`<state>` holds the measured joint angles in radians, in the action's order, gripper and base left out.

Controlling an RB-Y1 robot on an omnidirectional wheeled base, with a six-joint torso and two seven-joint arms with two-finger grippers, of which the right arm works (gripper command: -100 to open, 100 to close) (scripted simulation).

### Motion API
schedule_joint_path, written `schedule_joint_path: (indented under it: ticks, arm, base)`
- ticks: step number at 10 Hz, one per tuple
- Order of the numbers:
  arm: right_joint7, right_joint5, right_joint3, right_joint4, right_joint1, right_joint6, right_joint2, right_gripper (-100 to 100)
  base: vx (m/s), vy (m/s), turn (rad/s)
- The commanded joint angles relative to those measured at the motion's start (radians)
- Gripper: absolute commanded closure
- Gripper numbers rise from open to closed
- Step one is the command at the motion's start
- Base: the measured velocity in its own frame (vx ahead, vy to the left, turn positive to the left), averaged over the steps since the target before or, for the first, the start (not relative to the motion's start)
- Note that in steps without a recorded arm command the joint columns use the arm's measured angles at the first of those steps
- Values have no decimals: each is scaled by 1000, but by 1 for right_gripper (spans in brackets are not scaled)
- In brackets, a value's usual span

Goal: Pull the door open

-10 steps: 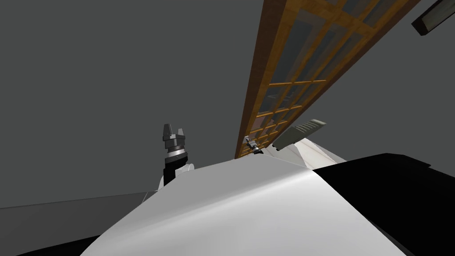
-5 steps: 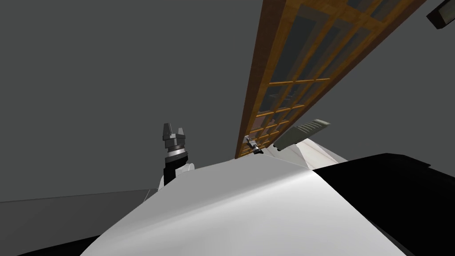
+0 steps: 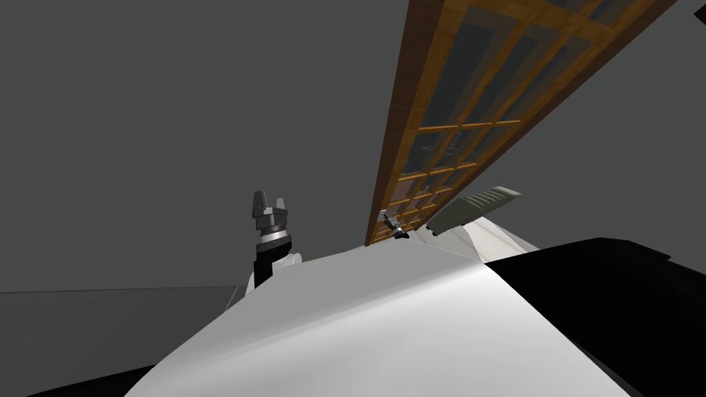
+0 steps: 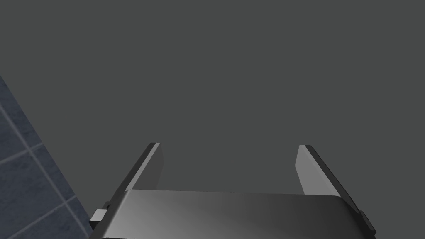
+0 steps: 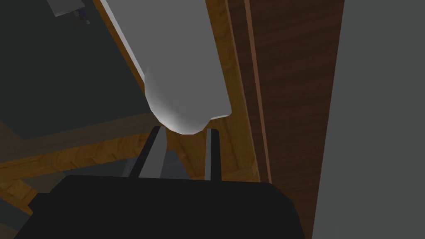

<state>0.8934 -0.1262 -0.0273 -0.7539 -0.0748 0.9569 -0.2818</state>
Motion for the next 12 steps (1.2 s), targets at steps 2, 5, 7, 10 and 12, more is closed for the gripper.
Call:
schedule_joint_path:
  ticks: [2, 5, 7, 10, 12]
  arm:
    - [-71, 7, 14, 5, -7, -14, 13, 100]
    - [-143, 27, 15, 7, -4, -16, 13, 100]
    - [-149, 27, 15, 7, -4, -16, 13, 100]
    - [-229, 48, 15, 9, -2, -18, 13, 100]
    - [-292, 70, 16, 12, 1, -20, 13, 100]
  base:
    - [-26, -9, 49]
    - [-31, -10, 67]
    - [-19, -6, 22]
    - [-32, -13, 76]
    - [-42, -20, 89]
